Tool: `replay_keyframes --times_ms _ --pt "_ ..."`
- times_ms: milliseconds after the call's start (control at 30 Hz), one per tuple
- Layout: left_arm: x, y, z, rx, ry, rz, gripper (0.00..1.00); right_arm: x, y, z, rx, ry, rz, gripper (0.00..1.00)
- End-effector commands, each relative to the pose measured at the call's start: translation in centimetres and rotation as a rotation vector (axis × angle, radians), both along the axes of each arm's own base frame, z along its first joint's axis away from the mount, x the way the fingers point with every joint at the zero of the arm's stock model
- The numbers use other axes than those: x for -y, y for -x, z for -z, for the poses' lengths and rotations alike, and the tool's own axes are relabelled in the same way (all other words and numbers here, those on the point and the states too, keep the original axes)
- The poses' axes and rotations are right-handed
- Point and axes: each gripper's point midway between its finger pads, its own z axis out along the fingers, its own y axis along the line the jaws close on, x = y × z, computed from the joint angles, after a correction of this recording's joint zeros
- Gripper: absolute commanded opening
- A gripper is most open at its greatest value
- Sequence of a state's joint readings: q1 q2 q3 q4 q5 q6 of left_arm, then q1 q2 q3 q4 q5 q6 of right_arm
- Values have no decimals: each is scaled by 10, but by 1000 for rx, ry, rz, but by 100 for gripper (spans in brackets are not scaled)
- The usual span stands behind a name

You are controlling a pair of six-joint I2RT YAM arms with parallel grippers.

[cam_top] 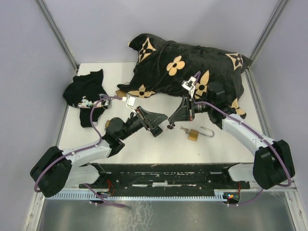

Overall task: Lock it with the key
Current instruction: Adjust the key, then pick up the lock from the center of the board.

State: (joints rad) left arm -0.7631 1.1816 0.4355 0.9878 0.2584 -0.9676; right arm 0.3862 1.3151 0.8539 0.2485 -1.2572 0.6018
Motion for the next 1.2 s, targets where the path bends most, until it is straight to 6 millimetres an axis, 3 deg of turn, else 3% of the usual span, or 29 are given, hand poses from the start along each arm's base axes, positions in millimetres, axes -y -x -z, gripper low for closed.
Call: replay_keyframes --times_ms 0,100,233,400,600,800,933,1167 --pt "-18 -7 0 -6 -16 -103 57 9 2 -14 105 25 -17 2" --pt "-49 -18 37 -69 -174 -277 68 27 -10 -4 165 111 44 2" --pt "-94 -20 89 -265 -397 -462 68 51 -38 8 200 201 185 2" --pt "-108 -15 145 -508 -637 -555 64 72 -58 18 186 264 280 2" --pt "-90 -32 161 -559 -1000 -738 68 98 -75 17 143 260 378 2" --pt "-58 -45 190 -618 -1291 -784 71 115 -83 16 114 235 427 2" --pt "-36 -54 209 -622 -1397 -773 72 124 -85 13 100 220 450 2" --pt "-32 -65 218 -596 -1524 -802 68 131 -85 8 85 193 463 2"
